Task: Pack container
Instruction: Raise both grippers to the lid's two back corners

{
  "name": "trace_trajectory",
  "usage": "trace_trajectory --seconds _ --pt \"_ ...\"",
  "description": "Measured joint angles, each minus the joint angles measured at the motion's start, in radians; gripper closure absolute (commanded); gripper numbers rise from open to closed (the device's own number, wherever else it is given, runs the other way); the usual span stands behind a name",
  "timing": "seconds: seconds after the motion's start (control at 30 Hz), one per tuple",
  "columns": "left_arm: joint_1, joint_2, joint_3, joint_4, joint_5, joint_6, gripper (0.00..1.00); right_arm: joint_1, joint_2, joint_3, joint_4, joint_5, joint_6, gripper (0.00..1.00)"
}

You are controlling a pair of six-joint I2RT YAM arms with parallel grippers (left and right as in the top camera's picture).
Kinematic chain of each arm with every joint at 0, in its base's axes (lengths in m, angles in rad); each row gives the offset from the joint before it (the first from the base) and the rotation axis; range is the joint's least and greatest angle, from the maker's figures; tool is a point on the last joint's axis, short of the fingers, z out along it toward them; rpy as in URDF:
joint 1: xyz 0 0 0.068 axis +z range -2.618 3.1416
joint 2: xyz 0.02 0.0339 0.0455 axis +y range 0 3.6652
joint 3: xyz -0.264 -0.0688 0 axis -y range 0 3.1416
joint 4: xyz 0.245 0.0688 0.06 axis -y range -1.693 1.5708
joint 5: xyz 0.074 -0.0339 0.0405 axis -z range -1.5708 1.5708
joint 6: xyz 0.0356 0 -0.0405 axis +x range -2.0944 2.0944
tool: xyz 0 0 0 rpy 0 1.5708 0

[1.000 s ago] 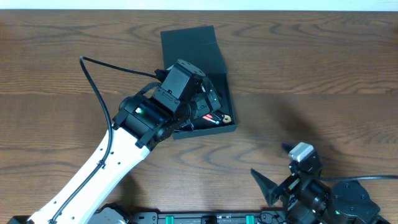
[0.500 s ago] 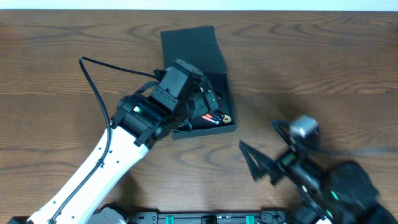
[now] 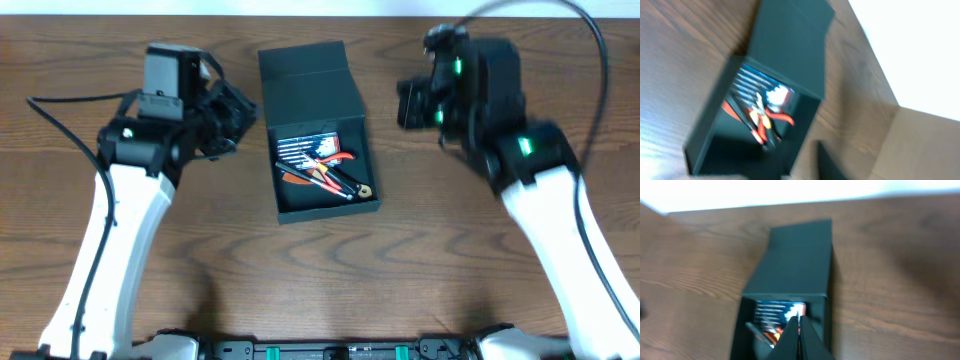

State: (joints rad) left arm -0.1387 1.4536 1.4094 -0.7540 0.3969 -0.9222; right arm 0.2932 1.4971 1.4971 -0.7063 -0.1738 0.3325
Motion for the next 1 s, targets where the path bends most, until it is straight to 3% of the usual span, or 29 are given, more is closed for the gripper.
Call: trace_trajectory --seconds 0.37,0.7,1.0 --pt "0.162 0.351 0.000 0.131 0.139 0.015 0.94 -0.179 0.416 0.014 0.081 -0.265 0.047 0.99" --pt "0.185 0.603 0.000 0.217 0.296 0.006 0.94 -0.191 0.575 0.014 0.158 -0.332 0.174 0.99" --pt "0.185 0.692 0.000 0.323 0.391 -0.050 0.94 -0.191 0.700 0.014 0.291 -0.418 0.290 0.99"
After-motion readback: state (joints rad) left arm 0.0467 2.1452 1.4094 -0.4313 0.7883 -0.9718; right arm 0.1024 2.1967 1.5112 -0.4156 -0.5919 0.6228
